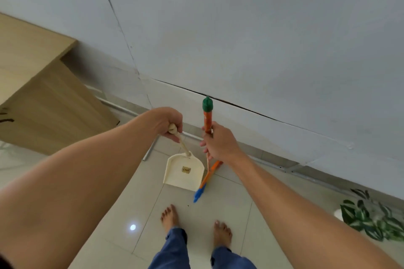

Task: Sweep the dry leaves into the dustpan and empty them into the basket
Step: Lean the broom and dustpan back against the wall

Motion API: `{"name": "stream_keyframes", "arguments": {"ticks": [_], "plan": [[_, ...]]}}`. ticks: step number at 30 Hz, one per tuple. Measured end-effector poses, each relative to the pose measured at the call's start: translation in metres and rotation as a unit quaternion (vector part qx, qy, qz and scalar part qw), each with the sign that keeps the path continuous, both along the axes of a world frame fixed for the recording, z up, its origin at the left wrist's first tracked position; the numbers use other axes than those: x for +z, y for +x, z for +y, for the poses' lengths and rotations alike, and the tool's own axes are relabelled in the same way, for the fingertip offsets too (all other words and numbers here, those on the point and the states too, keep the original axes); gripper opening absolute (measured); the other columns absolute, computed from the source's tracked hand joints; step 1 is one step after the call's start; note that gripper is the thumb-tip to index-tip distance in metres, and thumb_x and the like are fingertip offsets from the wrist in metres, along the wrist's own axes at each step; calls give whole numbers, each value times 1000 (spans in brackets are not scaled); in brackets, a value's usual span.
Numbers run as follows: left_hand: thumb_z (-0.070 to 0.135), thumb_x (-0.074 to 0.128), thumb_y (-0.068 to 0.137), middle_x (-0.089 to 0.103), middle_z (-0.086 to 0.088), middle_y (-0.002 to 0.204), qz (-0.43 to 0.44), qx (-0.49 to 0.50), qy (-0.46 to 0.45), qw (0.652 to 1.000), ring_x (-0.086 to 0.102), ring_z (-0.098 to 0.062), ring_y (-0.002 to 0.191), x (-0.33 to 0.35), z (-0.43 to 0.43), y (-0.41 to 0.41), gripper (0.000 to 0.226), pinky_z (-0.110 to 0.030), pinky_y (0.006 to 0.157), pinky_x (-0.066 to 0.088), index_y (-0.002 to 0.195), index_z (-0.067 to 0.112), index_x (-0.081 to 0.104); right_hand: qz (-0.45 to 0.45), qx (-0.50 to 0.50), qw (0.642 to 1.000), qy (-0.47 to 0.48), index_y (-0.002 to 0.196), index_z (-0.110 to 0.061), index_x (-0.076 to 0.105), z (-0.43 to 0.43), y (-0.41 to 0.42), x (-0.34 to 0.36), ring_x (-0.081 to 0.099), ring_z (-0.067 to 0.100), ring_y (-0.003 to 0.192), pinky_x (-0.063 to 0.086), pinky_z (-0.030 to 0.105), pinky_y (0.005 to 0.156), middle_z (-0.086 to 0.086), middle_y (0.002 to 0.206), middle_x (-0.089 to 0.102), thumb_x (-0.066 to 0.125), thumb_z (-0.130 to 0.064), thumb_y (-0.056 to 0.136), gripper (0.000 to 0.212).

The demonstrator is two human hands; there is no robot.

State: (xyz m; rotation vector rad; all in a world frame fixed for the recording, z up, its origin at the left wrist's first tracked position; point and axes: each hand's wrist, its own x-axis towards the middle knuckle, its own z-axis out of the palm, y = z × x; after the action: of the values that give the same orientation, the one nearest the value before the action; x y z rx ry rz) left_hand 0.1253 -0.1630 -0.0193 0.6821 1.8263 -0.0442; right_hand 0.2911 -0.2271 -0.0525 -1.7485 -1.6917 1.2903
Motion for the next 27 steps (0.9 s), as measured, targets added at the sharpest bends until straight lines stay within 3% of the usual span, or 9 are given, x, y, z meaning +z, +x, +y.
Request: {"name": "stream_keyframes", "arguments": {"ticks": [2, 5, 7, 9, 12, 14, 19, 24, 27], "plan": [[-8, 57, 95, 60, -27, 116, 40, -46, 17, 998, 71, -40, 111, -7, 18, -5, 28, -41, 70, 67, 123, -12, 59, -124, 47, 989, 71, 95, -29, 56, 13, -11, -4, 65, 12, 64, 59, 40, 67, -8, 71, 66, 46, -37, 94, 13], [-4, 63, 91, 70, -27, 89, 89, -104, 72, 988, 79, -37, 79, -20, 41, -16, 11, -39, 80, 66, 100, -11, 63, -175, 35, 980, 93, 95, -30, 57, 33, -31, -5, 61, 12, 64, 56, 39, 68, -11, 68, 61, 48, -43, 93, 15], [1, 64, 87, 69, -19, 69, 119, -152, 104, 976, 78, -30, 64, -30, 50, -26, 6, -38, 77, 66, 88, -5, 64, -182, 12, 979, 96, 99, -27, 58, 46, -44, -6, 62, 15, 67, 56, 40, 68, -8, 73, 64, 49, -41, 94, 18], [4, 64, 81, 69, -13, 63, 127, -175, 124, 968, 78, -26, 61, -36, 57, -35, 4, -34, 74, 66, 80, 0, 63, -185, -14, 978, 93, 103, -22, 60, 58, -55, -7, 64, 20, 72, 56, 40, 70, -4, 77, 66, 50, -40, 95, 21], [9, 62, 78, 66, -7, 61, 146, -164, 182, 958, 69, -18, 50, -38, 70, -48, 5, -16, 47, 54, 74, 6, 62, -190, -38, 976, 96, 103, -18, 59, 73, -69, -9, 64, 20, 71, 55, 38, 68, -3, 76, 65, 50, -39, 97, 23], [9, 60, 79, 59, -4, 62, 176, -156, 243, 941, 55, -15, 50, -40, 79, -56, 10, -12, 42, 40, 70, 8, 57, -194, -47, 974, 103, 101, -17, 59, 83, -79, -11, 63, 19, 68, 54, 36, 65, -5, 72, 62, 50, -37, 97, 22], [17, 71, 89, 59, -1, 76, 221, -198, 346, 890, 55, -20, 70, -54, 96, -70, 10, -28, 63, 46, 94, 8, 71, -214, -71, 966, 129, 95, -16, 56, 109, -101, -11, 53, 9, 54, 42, 25, 50, -12, 64, 51, 54, -36, 96, 20], [25, 71, 93, 60, 0, 84, 219, -257, 369, 866, 52, -21, 77, -69, 105, -69, 14, -31, 68, 40, 97, 17, 61, -231, -97, 958, 140, 97, -12, 61, 133, -116, -14, 63, 21, 69, 43, 27, 58, 1, 82, 68, 57, -35, 94, 23], [22, 66, 95, 45, 9, 68, 227, -260, 386, 856, 51, -21, 74, -72, 112, -69, 20, -30, 66, 37, 85, 24, 49, -240, -105, 955, 139, 98, -11, 61, 142, -123, -17, 67, 24, 78, 44, 28, 60, 3, 89, 71, 57, -36, 95, 25]]}}
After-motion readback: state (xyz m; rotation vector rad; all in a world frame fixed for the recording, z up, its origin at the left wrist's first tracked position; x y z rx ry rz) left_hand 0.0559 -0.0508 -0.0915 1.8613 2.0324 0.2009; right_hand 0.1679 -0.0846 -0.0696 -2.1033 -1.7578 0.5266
